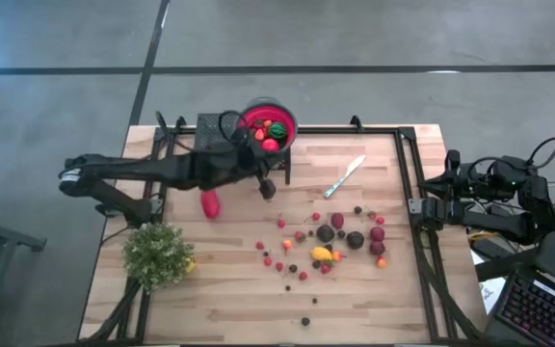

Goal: Pick & Place Fruit
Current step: Put the red cherry into the red gray strainer bowl on the shelf

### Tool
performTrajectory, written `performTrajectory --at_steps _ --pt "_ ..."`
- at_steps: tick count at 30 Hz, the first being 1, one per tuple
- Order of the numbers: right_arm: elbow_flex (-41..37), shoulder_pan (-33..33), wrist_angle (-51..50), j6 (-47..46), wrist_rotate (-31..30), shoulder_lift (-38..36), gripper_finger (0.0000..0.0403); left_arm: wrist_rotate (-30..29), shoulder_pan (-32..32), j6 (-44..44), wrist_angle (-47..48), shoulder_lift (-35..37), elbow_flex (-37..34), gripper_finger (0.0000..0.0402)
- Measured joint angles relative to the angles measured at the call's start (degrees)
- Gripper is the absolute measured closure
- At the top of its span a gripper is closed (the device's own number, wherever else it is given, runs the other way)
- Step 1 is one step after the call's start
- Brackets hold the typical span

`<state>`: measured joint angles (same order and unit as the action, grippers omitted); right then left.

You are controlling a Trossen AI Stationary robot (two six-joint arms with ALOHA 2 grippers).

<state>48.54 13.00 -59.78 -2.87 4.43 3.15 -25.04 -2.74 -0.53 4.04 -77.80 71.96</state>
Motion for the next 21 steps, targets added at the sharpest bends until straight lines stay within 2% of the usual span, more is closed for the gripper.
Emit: performTrajectory --at_steps 10,21 --pt "0.0 0.01 0.01 0.02 0.0 0.0 0.0394 0.02 -9.42 -0.2 0.84 -0.02 -0.09 0.0398" --pt "0.01 0.01 0.0 0.02 0.01 -0.01 0.0394 0.04 -16.11 -1.44 1.61 -0.07 -3.11 0.0399"
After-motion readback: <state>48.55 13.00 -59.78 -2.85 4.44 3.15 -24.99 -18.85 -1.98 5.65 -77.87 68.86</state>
